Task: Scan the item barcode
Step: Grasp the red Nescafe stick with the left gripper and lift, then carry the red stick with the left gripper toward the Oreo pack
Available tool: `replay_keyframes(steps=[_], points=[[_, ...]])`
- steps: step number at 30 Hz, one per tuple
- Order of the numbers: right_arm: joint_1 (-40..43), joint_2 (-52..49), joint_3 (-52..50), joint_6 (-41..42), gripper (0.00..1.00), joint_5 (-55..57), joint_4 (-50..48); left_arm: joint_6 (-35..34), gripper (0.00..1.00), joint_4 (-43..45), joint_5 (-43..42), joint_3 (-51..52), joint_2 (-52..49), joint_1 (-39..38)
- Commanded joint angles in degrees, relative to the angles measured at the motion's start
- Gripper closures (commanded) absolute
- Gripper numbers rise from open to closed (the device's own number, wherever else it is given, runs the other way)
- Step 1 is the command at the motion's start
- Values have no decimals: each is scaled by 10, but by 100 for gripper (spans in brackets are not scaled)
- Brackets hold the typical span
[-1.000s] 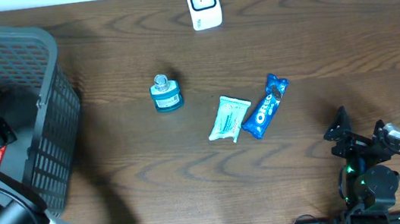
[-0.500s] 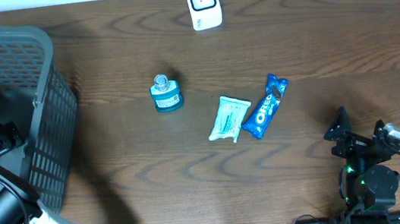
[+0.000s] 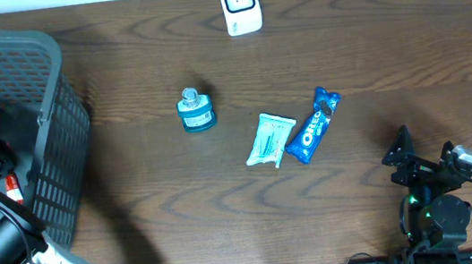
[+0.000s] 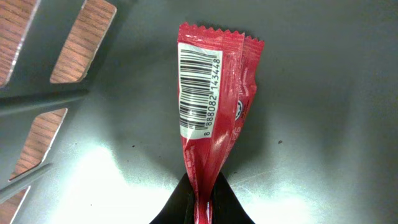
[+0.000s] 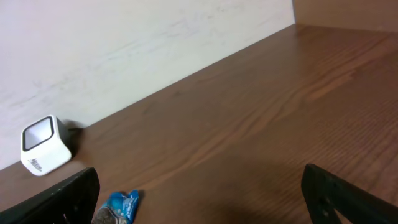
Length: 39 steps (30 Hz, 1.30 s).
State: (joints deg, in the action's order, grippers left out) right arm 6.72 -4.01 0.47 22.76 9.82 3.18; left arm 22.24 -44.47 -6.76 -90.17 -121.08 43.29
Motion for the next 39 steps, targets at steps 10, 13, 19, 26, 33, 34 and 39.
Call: replay_keyframes(steps=[10, 13, 19, 26, 33, 34, 39], points=[[-8, 1, -2, -7, 1, 1, 1, -74, 92, -13, -200, 14, 63, 3], [-8, 1, -2, -7, 1, 1, 1, -92, 93, -1, -198, 14, 125, 3], [-8, 1, -2, -7, 1, 1, 1, -198, 93, 50, -199, 14, 263, -4], [-8, 1, -2, -7, 1, 1, 1, -238, 93, 75, -348, 14, 426, -52], [-8, 1, -2, -7, 1, 1, 1, -240, 93, 72, -563, 14, 509, -256], [-8, 1, -2, -7, 1, 1, 1, -240, 93, 72, -569, 14, 510, -304], [-8, 1, -2, -7, 1, 1, 1, -217, 93, 68, -506, 20, 480, -524]])
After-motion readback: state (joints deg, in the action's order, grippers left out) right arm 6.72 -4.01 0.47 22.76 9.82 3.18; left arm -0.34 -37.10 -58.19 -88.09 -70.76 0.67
